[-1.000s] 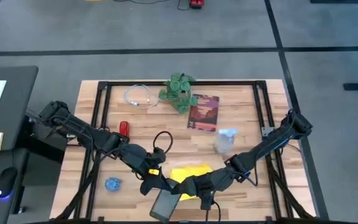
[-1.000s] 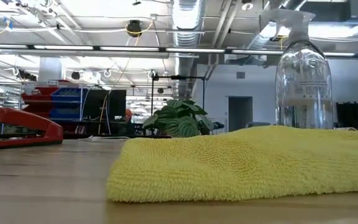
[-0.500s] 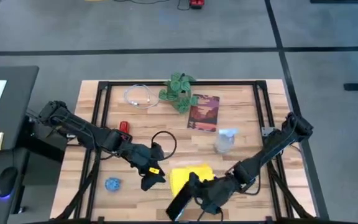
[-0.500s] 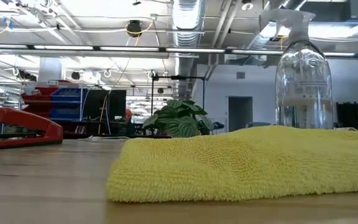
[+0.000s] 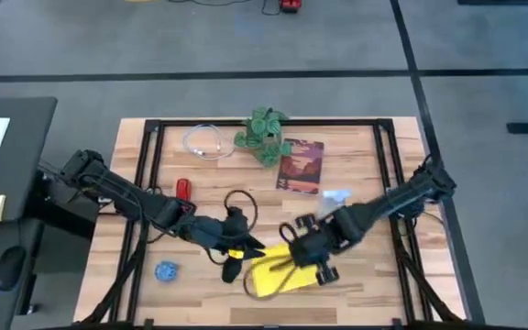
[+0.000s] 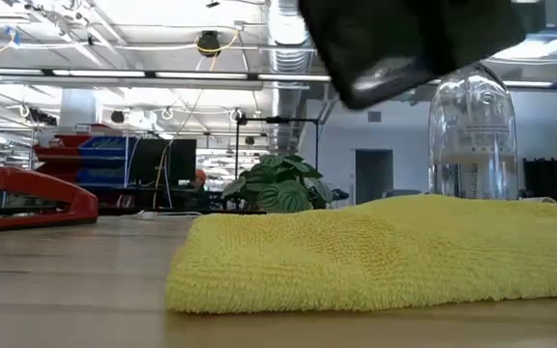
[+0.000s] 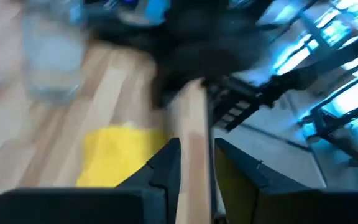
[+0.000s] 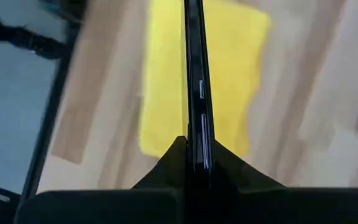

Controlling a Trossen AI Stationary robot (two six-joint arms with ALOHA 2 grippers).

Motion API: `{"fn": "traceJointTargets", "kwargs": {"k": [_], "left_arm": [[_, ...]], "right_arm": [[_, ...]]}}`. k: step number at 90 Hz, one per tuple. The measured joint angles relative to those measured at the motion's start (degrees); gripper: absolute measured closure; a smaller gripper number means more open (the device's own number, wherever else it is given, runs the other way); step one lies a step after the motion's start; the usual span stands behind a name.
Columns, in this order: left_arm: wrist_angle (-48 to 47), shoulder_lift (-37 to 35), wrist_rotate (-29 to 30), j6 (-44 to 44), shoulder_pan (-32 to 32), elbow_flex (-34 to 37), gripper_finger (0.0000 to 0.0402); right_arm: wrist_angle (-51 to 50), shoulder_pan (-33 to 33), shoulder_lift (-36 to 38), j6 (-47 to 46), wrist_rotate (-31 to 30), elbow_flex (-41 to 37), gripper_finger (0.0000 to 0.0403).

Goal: Apply microfiber cloth
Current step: Spray the back of the cellphone using the spray cleaning bottle

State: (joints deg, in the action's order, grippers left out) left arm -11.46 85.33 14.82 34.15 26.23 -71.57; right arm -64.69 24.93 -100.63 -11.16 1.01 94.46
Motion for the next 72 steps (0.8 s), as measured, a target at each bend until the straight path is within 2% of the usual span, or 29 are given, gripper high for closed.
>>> {"fn": "traceJointTargets", "kwargs": {"k": [16,35,48,72], "left_arm": [[5.19,7.14,0.69,-0.89,-0.58,0.05,0.0324],[9.27,13.21,0.49,-0.46,-1.53,0.06,0.0272],[10.08,14.76,0.97,-0.49,-1.63,-0.01,0.0248],[11.21,15.07,3.33,-2.30,-1.70,0.03,0.0246]], "right_arm": [[0.37,-2.22,-0.05,-1.09,0.79,0.09,0.0387],[0.88,-2.62,-0.03,-1.07,0.71,0.09,0.0386],[0.96,-2.37,-0.03,-2.36,0.84,0.05,0.0385],[5.26,-1.71,-0.03,-2.51,0.82,0.04,0.0384]]}}
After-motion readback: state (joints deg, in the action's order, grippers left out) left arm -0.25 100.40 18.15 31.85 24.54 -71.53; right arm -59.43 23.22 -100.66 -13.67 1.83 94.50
